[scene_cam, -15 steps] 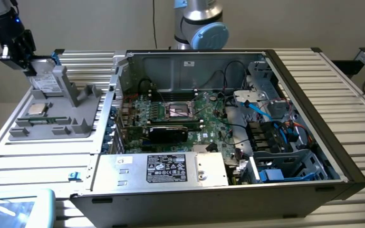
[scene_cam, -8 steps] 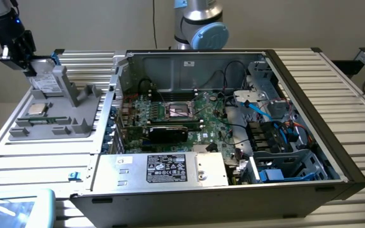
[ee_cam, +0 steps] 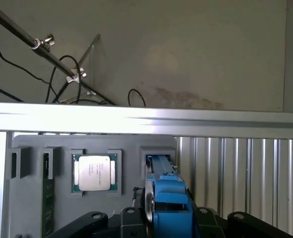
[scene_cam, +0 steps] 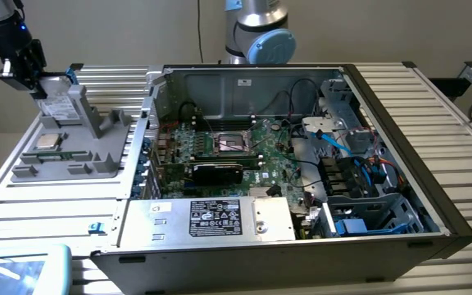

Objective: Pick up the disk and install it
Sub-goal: 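Pick up the disk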

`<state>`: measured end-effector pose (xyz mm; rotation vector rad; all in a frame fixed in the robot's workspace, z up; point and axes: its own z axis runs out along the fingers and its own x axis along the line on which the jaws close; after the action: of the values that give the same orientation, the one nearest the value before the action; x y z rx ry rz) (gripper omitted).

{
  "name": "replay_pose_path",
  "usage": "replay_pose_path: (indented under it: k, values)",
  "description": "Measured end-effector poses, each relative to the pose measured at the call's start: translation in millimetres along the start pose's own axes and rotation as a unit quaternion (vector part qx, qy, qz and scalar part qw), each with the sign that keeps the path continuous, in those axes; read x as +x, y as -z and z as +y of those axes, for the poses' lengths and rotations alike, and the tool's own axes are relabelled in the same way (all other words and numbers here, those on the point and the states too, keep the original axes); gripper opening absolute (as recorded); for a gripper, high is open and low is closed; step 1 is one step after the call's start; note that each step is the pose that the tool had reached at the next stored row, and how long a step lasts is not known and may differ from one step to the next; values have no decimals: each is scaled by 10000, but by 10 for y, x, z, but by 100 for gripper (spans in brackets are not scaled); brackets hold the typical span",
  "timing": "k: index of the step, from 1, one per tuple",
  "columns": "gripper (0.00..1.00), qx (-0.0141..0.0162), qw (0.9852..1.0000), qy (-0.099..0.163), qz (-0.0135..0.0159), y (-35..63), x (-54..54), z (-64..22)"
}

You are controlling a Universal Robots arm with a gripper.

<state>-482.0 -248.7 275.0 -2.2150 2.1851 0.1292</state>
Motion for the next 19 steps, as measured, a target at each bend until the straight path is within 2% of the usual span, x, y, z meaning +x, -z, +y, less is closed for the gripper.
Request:
replay_pose_path:
  k: [17,19]
  values:
    - [38,0,10000,0,1,35,2,2]
    - [38,-10,10000,-1,0,34,3,1]
